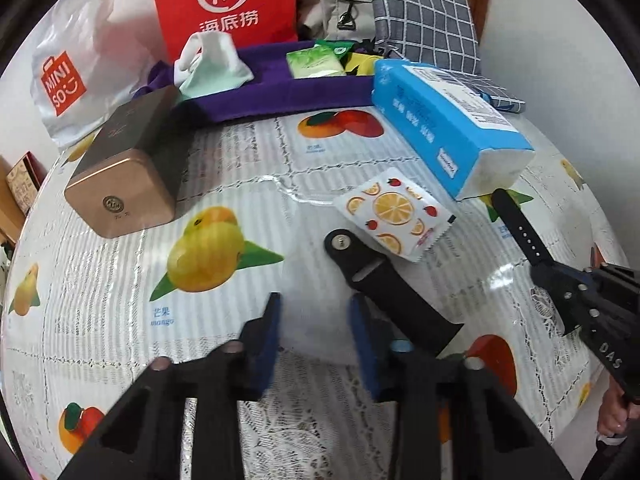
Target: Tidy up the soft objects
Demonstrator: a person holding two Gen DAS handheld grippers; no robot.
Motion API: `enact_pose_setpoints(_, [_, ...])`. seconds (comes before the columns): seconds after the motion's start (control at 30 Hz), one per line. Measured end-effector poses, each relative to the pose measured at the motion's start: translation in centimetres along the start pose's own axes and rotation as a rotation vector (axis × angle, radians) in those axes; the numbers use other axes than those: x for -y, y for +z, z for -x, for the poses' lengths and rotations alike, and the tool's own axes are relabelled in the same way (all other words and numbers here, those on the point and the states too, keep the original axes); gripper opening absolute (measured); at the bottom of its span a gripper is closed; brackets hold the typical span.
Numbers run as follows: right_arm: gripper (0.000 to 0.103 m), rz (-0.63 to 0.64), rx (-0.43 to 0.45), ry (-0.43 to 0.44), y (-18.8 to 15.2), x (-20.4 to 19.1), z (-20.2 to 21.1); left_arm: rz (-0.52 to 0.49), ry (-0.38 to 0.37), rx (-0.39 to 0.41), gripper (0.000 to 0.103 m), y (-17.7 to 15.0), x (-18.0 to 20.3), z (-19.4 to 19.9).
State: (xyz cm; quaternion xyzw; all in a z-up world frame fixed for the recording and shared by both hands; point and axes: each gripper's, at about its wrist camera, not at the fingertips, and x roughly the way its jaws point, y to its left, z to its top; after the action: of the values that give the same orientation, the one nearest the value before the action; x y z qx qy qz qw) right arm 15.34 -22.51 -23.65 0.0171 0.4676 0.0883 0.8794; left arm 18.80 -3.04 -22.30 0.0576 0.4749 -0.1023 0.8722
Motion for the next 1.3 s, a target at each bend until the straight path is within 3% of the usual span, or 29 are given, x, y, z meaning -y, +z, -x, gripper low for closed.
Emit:
enact_pose_setpoints(0.13, [0.003,-0.011,0.011,0.003,-0.2,0.1,-0.3,0.029,-0.028,0.005,0.010,0.0,0.0,0.0])
enact_pose_setpoints(0.23, [0.003,-0.009,0.023,0.006,-0.3,0.1,-0.3,0.069,-0.068,-0.006,0.006,0.0,-0.8,0.0])
enact_pose_setpoints(0.37, [0.003,-0.015,0.026,0.006,-0.1,0.2,-0.4,0.144,-0.131,-0.009,0.005,-0.4,-2.5,0.6])
enact_pose_setpoints(0.7, [0.003,-0.020,-0.004,0.013,0.1,-0.6,0.4,0.239,-0.134,0.067,0.005,-1.1,-7.4,4.5])
enact_pose_setpoints(1.3, [0.003,-0.020,0.028,0.005,2.1,-2.2,4.2,0.266,-0.126,0.179,0.005,-0.2,-10.8,10.3])
